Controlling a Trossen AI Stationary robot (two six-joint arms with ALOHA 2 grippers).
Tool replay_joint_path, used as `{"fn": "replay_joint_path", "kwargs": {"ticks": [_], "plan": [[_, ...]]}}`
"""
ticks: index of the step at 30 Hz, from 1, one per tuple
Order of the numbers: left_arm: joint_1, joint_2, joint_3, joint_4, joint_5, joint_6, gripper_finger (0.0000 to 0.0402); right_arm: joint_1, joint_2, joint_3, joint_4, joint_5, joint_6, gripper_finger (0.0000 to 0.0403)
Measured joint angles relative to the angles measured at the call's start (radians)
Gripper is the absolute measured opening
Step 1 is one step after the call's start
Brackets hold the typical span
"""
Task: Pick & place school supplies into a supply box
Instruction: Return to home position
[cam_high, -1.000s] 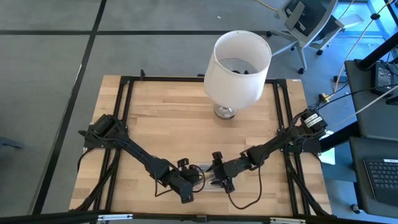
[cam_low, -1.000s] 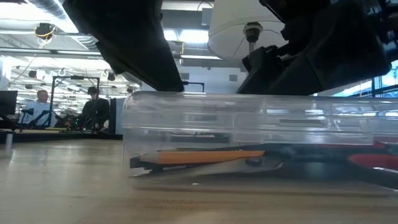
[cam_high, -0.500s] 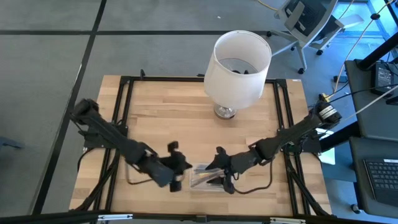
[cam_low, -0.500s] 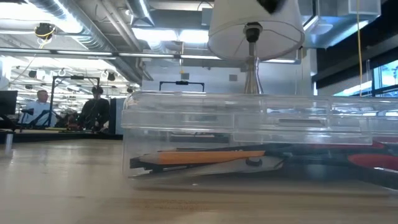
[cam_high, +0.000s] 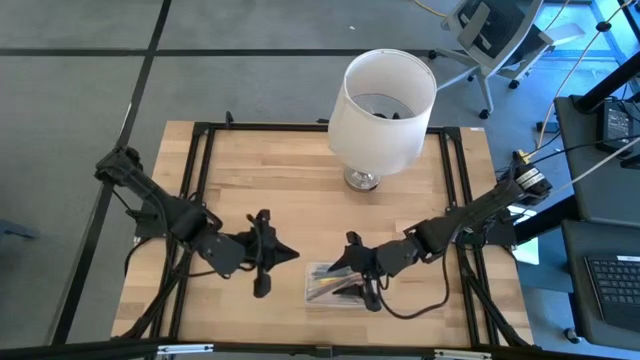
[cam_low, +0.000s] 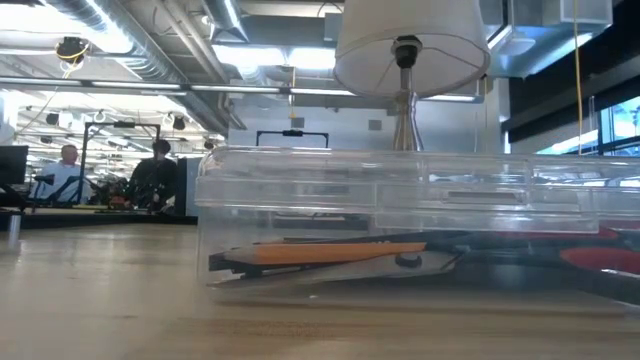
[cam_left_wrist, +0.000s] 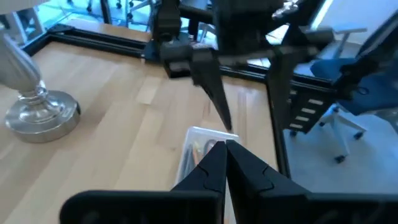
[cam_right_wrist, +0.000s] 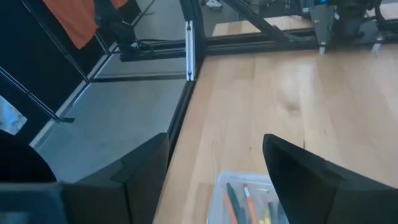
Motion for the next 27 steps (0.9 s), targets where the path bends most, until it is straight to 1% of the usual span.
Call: {"fn": "replay_joint_path", "kwargs": {"ticks": [1, 3, 4, 6, 7, 9, 12, 14, 17, 19, 22, 24, 27], "plan": [[-0.003, -0.001, -0.008, 0.008, -0.002, 0.008, 0.0006, 0.005, -0.012, 0.000, -0.006, 0.008, 0.000, 0.0265], [-0.004, -0.018, -0.053, 0.045, 0.000, 0.025, 0.0005, 0.022, -0.041, 0.000, -0.020, 0.059, -0.014, 0.0265], [-0.003, -0.032, -0.087, 0.072, 0.003, 0.030, 0.0004, 0.035, -0.056, 0.000, -0.031, 0.098, -0.028, 0.0265], [0.008, -0.079, -0.180, 0.168, 0.055, 0.037, 0.0003, 0.065, -0.095, -0.035, -0.038, 0.198, -0.034, 0.0265], [0.020, -0.113, -0.237, 0.243, 0.100, 0.043, 0.0002, 0.079, -0.116, -0.059, -0.040, 0.235, -0.026, 0.0265], [0.041, -0.191, -0.369, 0.453, 0.204, 0.090, 0.0002, 0.107, -0.175, -0.131, -0.011, 0.281, 0.001, 0.0265], [0.079, -0.307, -0.587, 0.772, 0.323, 0.135, 0.0004, 0.138, -0.271, -0.239, 0.121, 0.302, 0.020, 0.0265], [0.103, -0.376, -0.718, 0.914, 0.349, 0.127, 0.0005, 0.148, -0.336, -0.314, 0.193, 0.303, 0.022, 0.0265], [0.126, -0.477, -0.875, 1.046, 0.350, 0.108, 0.0006, 0.162, -0.426, -0.433, 0.277, 0.330, 0.032, 0.0265], [0.142, -0.554, -0.948, 1.070, 0.352, 0.101, 0.0005, 0.171, -0.478, -0.501, 0.328, 0.338, 0.054, 0.0265], [0.165, -0.662, -1.015, 1.064, 0.356, 0.100, 0.0003, 0.187, -0.543, -0.580, 0.366, 0.339, 0.075, 0.0265], [0.183, -0.731, -1.036, 1.026, 0.371, 0.109, 0.0002, 0.189, -0.581, -0.614, 0.369, 0.339, 0.071, 0.0265], [0.211, -0.832, -1.052, 0.926, 0.376, 0.108, 0.0003, 0.188, -0.645, -0.658, 0.368, 0.341, 0.052, 0.0265]]}}
